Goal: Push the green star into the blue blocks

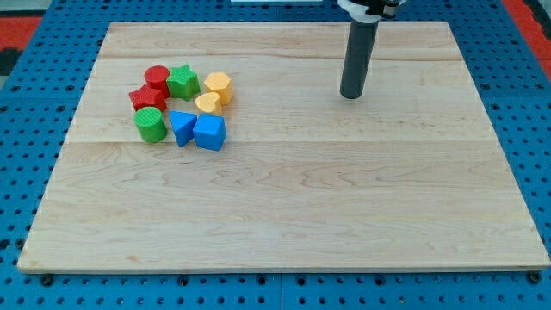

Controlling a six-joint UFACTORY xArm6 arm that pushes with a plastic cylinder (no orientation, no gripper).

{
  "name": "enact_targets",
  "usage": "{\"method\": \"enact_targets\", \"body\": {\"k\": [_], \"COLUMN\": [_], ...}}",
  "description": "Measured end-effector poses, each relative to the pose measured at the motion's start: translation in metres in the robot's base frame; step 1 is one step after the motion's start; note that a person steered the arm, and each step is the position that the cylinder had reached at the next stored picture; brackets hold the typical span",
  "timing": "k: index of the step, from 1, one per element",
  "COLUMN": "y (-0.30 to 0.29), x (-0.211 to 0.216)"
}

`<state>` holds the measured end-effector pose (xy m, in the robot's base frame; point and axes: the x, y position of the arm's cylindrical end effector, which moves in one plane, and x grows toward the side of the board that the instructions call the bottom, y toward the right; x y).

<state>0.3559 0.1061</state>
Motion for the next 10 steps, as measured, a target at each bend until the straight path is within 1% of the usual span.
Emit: {"method": "enact_targets", "body": {"k": [2, 3, 4, 5, 6, 7, 8, 9, 10], "y": [-0.004, -0.039, -0.078, -0.107, -0.165, -0.218, -0.250, -0.252, -0.253], "x": [0.000, 0.000, -0.009, -0.041, -0.067, -0.078, -0.062, -0.027, -0.001]}}
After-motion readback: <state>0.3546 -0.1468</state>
